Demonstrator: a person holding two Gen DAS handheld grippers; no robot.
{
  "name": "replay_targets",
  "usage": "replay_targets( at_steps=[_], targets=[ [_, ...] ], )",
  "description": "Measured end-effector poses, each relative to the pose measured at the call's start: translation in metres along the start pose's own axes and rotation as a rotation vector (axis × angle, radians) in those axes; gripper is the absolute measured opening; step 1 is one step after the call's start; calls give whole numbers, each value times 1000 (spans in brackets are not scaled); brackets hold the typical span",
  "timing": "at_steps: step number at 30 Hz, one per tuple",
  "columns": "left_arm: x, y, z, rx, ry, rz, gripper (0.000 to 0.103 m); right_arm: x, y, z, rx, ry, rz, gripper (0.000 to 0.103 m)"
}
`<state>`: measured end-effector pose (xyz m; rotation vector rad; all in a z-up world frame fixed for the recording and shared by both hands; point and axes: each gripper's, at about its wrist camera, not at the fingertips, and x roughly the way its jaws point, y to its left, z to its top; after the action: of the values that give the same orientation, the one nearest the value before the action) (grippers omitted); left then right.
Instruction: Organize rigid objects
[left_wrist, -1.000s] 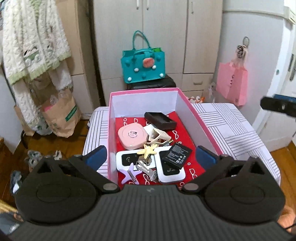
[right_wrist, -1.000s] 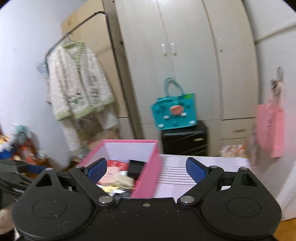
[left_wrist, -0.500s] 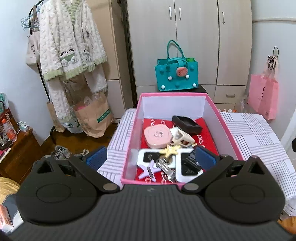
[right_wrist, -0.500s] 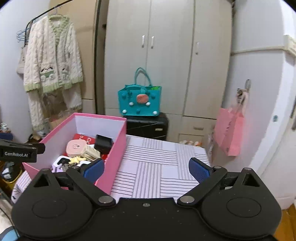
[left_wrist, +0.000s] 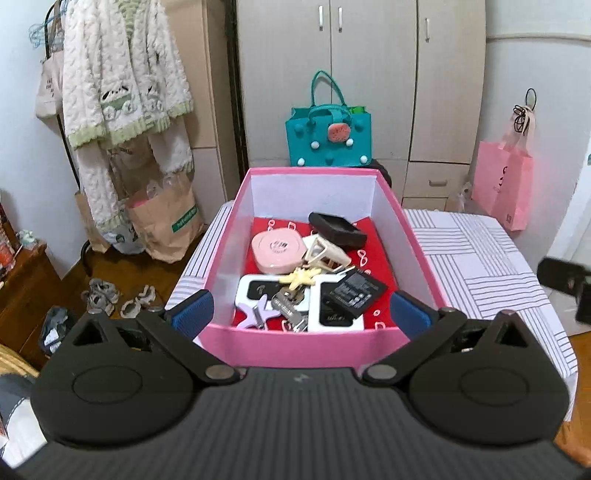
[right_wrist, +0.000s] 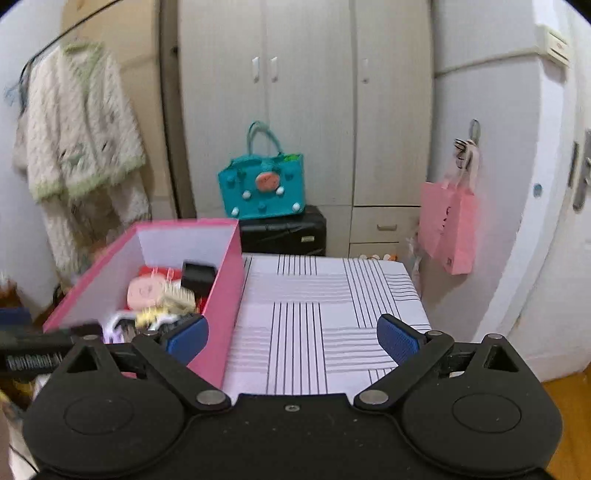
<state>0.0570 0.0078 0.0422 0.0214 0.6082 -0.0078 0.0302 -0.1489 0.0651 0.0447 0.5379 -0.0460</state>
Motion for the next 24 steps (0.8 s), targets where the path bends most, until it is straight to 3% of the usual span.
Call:
replay_targets(
  at_steps=[24],
  targets=[
    [-8,-16,-16,48,-14,33,103,-7,-10,-20,11,-15,-60,100]
  ],
)
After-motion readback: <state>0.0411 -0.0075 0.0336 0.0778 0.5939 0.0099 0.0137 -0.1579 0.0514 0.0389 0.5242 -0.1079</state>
